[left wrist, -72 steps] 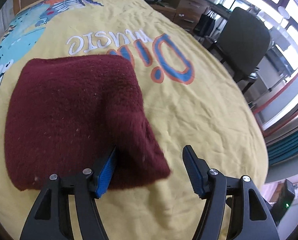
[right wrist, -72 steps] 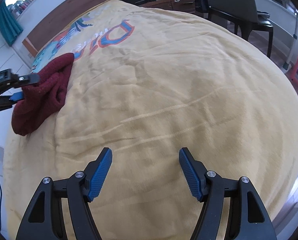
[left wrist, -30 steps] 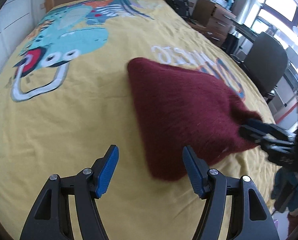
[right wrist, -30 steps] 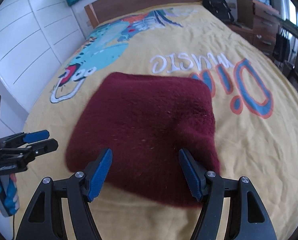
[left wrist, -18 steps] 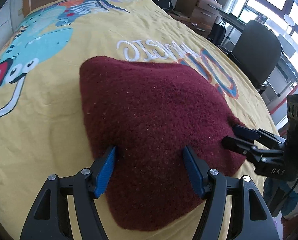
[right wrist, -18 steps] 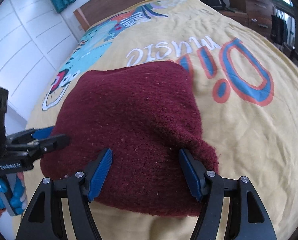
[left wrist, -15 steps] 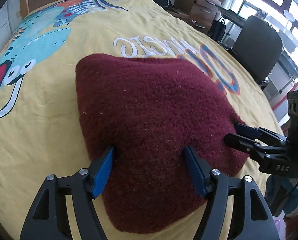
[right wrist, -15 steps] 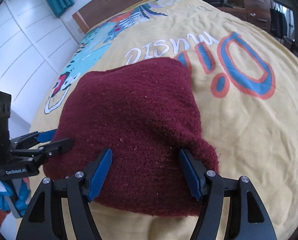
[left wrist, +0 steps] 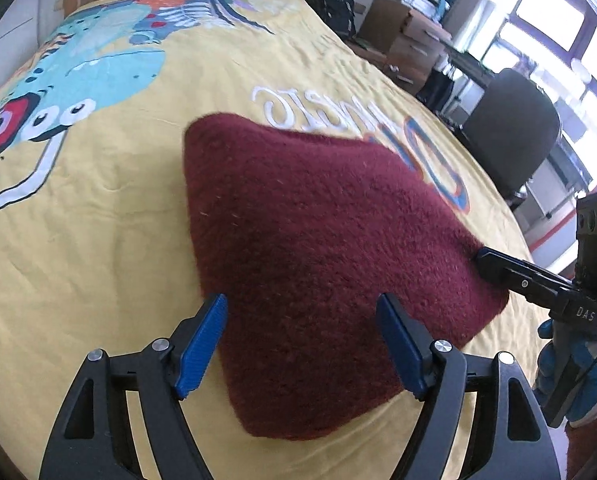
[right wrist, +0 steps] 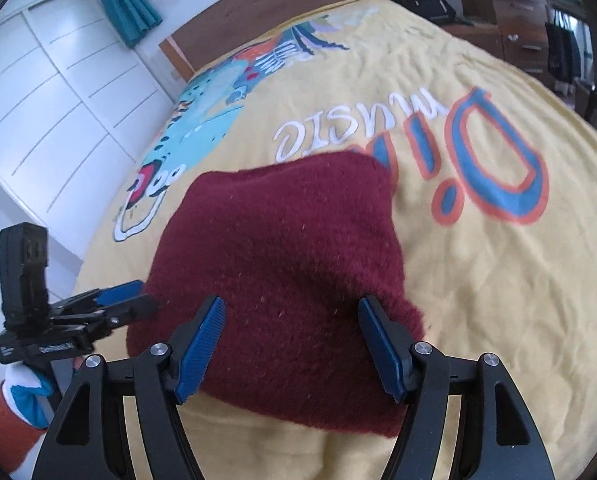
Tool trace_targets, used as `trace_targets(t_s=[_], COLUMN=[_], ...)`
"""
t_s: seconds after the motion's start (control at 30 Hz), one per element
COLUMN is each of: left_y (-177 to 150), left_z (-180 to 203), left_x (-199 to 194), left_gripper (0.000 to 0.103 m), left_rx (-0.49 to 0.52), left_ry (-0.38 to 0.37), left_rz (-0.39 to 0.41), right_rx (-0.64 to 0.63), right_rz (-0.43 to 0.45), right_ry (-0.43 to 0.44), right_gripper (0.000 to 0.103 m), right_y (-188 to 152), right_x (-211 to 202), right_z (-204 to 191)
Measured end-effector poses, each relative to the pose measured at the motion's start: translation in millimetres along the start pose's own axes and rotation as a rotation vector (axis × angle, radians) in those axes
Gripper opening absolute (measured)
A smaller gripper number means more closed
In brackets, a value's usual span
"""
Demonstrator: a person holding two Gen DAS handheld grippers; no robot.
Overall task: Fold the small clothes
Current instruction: 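Close both grippers on the sweater edges and squeeze it together, then open both grippers to release the squared sweater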
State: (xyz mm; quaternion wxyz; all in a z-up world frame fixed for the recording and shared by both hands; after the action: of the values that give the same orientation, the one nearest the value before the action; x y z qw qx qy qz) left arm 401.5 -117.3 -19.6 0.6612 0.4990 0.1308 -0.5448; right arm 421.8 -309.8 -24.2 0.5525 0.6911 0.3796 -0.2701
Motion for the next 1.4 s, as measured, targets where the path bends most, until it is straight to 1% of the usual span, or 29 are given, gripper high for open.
trace_targets(t_s=[0.07,0.13,0.2,0.3,0.33,0.4,0.5,0.57,0.63,0.7,0.77,0.8,0.83,0.87,0.93,0.97,1.03,1.1,1.13,1.27,1.33,1.4], left_y=[3.7,7.4,10.6,13.2,13.9,16.4,18.8,18.8,17.0,14.2,11.2,10.2,10.5,11.7,15.4,17.6,18.3,17.2,18.0,24.1,27.7,29.2], left_z=[-6.8,-13.6,-23.9,-34.7,-38.2,-43.6,-47.6,-48.5,-50.4,-54.1,-57.6,-58.7,-59.1,-59.9,-59.7,-59.9,-60.6,-63.5,-65.4,-70.8,-75.4,-89.9], left_x=[-6.2,-7.8,-8.2,-5.8,-4.1,0.8,7.6,13.5,18.2,23.4,29.2,31.7,32.9,33.1,31.5,27.8,19.7,7.6,1.7,-32.5,-54.1,-78.1], left_gripper=[0.072,0.072,0.072,0.073,0.076,0.078,0.079,0.08,0.084,0.087,0.088,0.088,0.086,0.085,0.073,0.069,0.056,0.05,0.048,0.046,0.046,0.046], left_rx=[-0.014,-0.026,-0.044,-0.08,-0.096,-0.129,-0.164,-0.176,-0.192,-0.216,-0.242,-0.253,-0.258,-0.257,-0.247,-0.25,-0.256,-0.275,-0.282,-0.268,-0.249,-0.244], left_ry=[0.01,0.022,0.034,0.014,0.003,-0.024,-0.082,-0.116,-0.14,-0.164,-0.188,-0.2,-0.21,-0.208,-0.204,-0.215,-0.234,-0.272,-0.286,-0.316,-0.309,-0.288], left_rz=[0.017,0.025,0.029,0.034,0.034,0.036,0.034,0.021,0.005,-0.01,-0.031,-0.041,-0.045,-0.045,-0.04,-0.03,-0.008,0.029,0.043,0.095,0.123,0.142], right_rx=[0.002,0.001,0.029,0.061,0.069,0.082,0.099,0.111,0.102,0.102,0.096,0.089,0.08,0.067,0.062,0.064,0.062,0.059,0.058,0.03,0.005,-0.012], right_rz=[-0.009,-0.014,-0.011,-0.041,-0.066,-0.111,-0.146,-0.186,-0.223,-0.238,-0.251,-0.254,-0.255,-0.254,-0.251,-0.243,-0.223,-0.189,-0.169,-0.094,-0.071,-0.069], right_ry=[-0.012,-0.042,-0.075,-0.09,-0.077,-0.039,0.003,0.044,0.086,0.111,0.136,0.162,0.166,0.161,0.162,0.167,0.177,0.191,0.203,0.256,0.281,0.293], right_gripper=[0.071,0.071,0.071,0.072,0.072,0.073,0.076,0.076,0.076,0.076,0.069,0.057,0.053,0.051,0.046,0.044,0.039,0.037,0.036,0.035,0.035,0.035], right_y=[2.2,4.1,7.1,6.1,4.2,0.3,-2.7,-6.0,-10.3,-12.4,-12.9,-12.5,-10.9,-10.4,-9.1,-8.0,-5.5,-1.6,1.7,19.6,26.9,27.6], right_x=[5.4,11.5,16.3,26.9,34.6,46.1,56.1,65.2,73.3,78.1,81.1,81.3,80.9,80.4,79.4,77.3,71.3,61.0,54.8,30.0,23.8,25.8], right_z=[0.5,2.1,9.2,20.8,23.4,27.0,32.4,36.1,36.6,37.5,36.4,33.8,31.3,29.2,26.9,26.0,21.9,18.2,14.5,-12.0,-31.1,-45.4])
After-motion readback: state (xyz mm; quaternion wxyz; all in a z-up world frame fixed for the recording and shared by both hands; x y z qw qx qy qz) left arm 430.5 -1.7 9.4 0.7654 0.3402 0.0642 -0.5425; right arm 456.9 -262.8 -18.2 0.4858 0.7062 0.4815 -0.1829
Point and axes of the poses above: each gripper's, at about its wrist camera, not at the fingertips, and x roughly the way its jaws point, z to its right, y to its top, the point moved 4 cm from there along x, roughly the way its jaws point, and after that the axes turned 11 degrees about -y, right-handed, at the moved point
